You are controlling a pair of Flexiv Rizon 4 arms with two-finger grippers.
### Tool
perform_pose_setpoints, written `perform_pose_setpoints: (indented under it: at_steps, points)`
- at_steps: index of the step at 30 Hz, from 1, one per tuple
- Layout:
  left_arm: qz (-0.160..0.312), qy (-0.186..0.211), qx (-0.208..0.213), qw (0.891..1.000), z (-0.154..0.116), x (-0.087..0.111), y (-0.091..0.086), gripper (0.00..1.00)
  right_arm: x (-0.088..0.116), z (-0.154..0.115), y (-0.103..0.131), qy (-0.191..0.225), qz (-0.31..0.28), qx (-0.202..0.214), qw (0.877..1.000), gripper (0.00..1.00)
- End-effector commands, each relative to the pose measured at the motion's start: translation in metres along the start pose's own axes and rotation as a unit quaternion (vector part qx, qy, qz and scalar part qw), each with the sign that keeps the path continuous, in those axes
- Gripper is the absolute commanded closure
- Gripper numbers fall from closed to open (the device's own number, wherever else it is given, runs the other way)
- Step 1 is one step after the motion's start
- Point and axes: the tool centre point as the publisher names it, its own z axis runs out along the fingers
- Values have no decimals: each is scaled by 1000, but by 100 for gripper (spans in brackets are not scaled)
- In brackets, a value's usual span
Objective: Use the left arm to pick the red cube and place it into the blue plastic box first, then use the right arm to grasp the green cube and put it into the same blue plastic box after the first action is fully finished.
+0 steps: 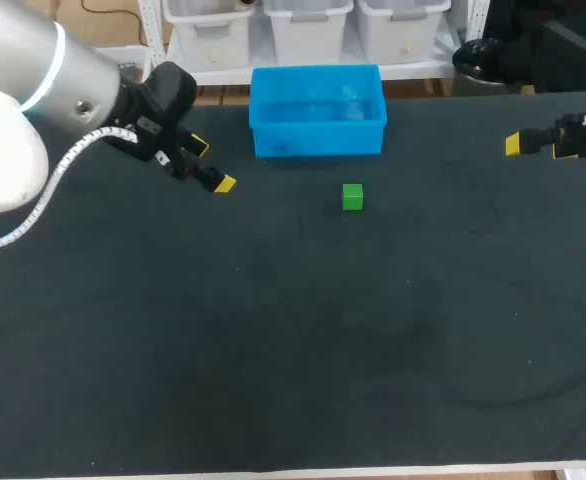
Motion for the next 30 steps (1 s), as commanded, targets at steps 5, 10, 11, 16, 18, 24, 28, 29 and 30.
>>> perform_pose_setpoints:
  at_steps: [5,10,11,16,18,24,28,29,30]
  points:
    - [1,-6,17,1000,-1,3,1,0,0,0,0,0,0,0,1000,0]
    - [1,-6,17,1000,-1,3,1,0,0,0,0,0,0,0,1000,0]
    - [1,-6,17,1000,-1,3,1,0,0,0,0,0,0,0,1000,0]
    - [1,-6,17,1000,-1,3,1,0,0,0,0,0,0,0,1000,0]
    - [1,-6,17,1000,-1,3,1,0,0,0,0,0,0,0,1000,0]
    - [1,-6,17,1000,-1,3,1,0,-3,11,8,10,-4,-5,1000,0]
    - [1,-6,17,1000,-1,3,1,0,-8,23,14,16,-7,-13,1000,0]
    - [1,-6,17,1000,-1,3,1,0,-9,25,13,17,-8,-17,1000,0]
    - [1,-6,17,1000,-1,3,1,0,-10,27,14,18,-9,-20,1000,0]
